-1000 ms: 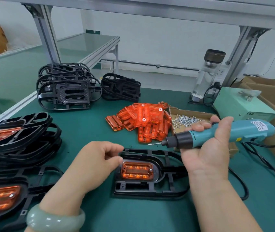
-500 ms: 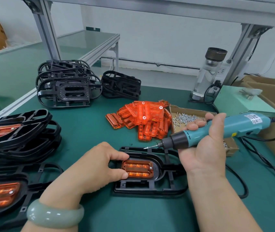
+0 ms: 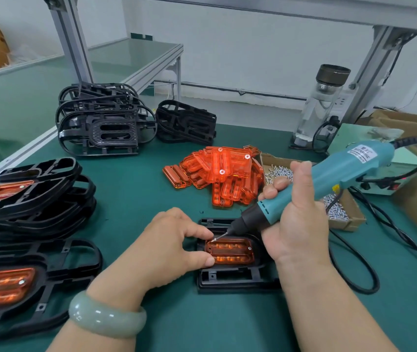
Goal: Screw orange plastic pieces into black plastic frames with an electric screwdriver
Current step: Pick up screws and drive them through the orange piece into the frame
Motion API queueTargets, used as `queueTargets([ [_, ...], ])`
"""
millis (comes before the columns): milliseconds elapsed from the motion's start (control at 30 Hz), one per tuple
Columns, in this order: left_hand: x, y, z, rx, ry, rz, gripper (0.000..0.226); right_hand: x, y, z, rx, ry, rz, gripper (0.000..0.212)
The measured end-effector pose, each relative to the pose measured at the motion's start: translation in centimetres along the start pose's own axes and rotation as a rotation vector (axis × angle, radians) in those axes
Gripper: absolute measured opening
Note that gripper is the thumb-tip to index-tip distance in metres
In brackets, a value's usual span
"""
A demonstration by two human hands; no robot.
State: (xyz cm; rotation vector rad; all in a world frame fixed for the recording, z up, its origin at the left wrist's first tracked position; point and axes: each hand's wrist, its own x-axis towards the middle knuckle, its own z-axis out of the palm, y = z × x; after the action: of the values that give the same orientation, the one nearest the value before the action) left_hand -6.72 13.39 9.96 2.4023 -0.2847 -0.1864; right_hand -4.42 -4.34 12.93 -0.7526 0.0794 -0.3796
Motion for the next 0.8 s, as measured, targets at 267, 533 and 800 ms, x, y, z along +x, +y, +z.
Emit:
queueTargets([
  [267, -0.07, 0.15, -0.07, -0.017, -0.005, 0.015, 0.028, -0.13, 0.59, 0.15, -0.091, -0.043, -0.058, 0.021],
  [533, -0.16, 0.15, -0.06, -0.019, -0.011, 0.007, 0.027, -0.38, 0.45, 0.09, -0.088, -0.07, -0.041, 0.023],
  [800, -0.09, 0.09, -0.07, -0.008, -0.014, 0.011, 0.026, -0.46, 0.52, 0.25, -0.127, -0.105, -0.073, 0.023],
])
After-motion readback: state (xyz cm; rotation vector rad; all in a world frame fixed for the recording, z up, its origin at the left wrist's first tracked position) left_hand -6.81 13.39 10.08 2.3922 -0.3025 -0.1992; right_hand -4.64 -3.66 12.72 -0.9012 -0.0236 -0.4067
